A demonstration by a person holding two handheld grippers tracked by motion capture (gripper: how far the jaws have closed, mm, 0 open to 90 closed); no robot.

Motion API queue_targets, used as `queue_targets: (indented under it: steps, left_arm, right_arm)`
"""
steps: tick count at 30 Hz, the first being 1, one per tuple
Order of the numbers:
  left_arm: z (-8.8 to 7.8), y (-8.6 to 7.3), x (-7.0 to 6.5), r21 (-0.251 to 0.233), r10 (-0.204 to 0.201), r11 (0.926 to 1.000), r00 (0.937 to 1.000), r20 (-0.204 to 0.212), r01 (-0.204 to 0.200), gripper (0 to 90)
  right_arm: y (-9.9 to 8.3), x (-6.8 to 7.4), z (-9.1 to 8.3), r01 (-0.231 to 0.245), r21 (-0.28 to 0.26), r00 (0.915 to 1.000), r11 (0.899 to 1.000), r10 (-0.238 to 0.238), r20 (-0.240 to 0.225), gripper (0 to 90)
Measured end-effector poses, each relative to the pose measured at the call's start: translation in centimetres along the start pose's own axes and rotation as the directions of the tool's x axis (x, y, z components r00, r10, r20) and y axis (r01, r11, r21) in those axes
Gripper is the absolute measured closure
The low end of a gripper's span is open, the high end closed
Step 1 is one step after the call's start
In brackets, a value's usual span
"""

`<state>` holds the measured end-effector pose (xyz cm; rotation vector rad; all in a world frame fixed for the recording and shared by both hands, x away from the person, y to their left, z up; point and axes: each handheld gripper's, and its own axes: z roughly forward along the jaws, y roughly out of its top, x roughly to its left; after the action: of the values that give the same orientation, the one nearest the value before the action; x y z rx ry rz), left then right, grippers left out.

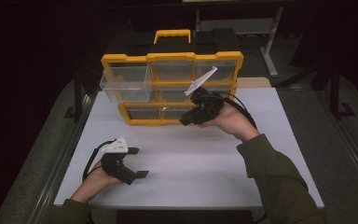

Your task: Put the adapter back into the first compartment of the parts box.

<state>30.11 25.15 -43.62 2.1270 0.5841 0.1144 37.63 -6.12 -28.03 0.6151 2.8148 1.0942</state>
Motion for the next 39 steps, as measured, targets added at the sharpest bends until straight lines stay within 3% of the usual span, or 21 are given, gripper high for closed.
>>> queue_targets:
  steps: [6,24,39]
  left_arm:
    - [0.0,0.0,0.0,0.002,0.001,1.0000,1.0000,0.001,-0.001,0.0]
    - [0.0,0.0,0.0,-0.001,-0.004,1.0000,1.0000,0.004,0.004,0.0]
    - [0.0,0.0,0.0,0.001,-0.001,1.0000,1.0000,0.003,0.001,0.0]
  right_arm:
    - [1.3,-0.1,-1.1,0.008,-0.031,0.9997,0.999,-0.009,-0.025,75.4]
    - [6.0,-0.2,-3.9,0.042,-0.072,0.9991,0.997,-0.042,-0.008,75.4]
    - [10.2,-0.1,-4.9,0.055,-0.118,0.9985,0.992,-0.054,0.010,75.4]
